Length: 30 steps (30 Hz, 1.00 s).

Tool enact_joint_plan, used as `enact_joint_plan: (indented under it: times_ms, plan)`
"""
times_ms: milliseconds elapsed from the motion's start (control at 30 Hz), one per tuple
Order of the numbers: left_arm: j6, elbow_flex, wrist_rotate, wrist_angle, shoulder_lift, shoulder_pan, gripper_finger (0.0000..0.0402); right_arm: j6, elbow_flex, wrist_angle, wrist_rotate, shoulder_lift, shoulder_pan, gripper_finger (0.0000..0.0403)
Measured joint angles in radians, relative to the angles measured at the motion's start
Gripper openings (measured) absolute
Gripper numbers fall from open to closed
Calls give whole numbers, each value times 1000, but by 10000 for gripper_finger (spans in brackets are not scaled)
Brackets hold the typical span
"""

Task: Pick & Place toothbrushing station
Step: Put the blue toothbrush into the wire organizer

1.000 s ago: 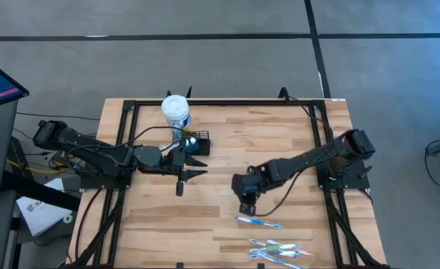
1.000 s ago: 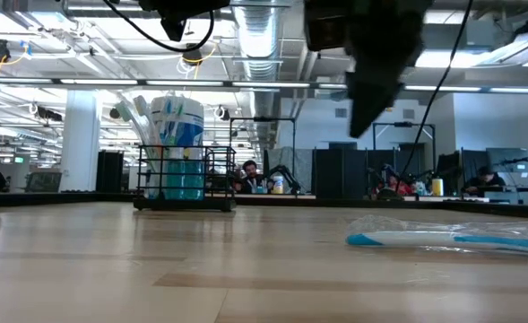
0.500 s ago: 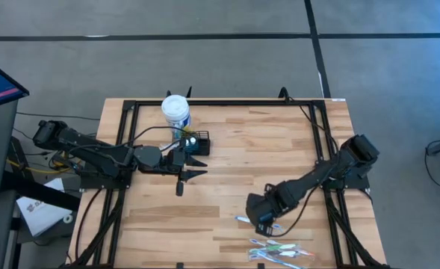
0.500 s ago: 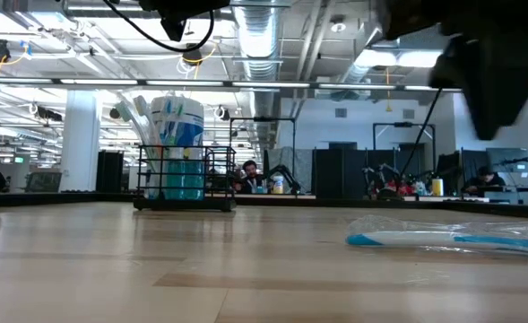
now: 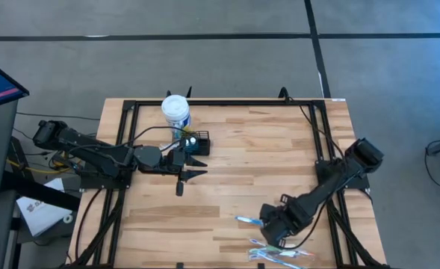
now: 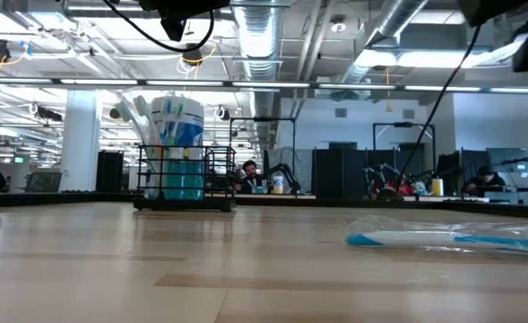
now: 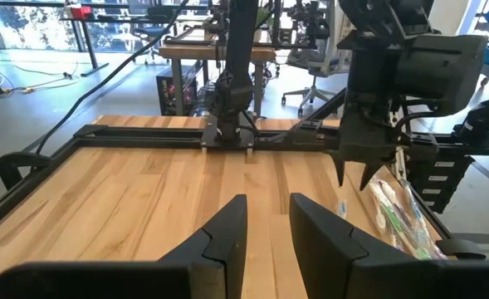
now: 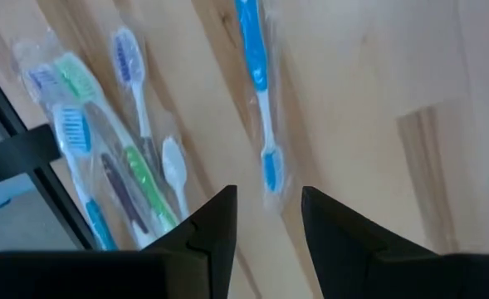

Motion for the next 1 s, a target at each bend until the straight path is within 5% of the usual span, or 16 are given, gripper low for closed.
enact_joint_plan:
  times_ms: [433, 1000]
  plan:
    - [0, 0, 0, 0, 0, 0, 87, 193, -39, -6, 18, 0, 82, 127]
    - [0, 0, 0, 0, 0, 0, 87, 247, -202, 228, 16, 1, 101, 127]
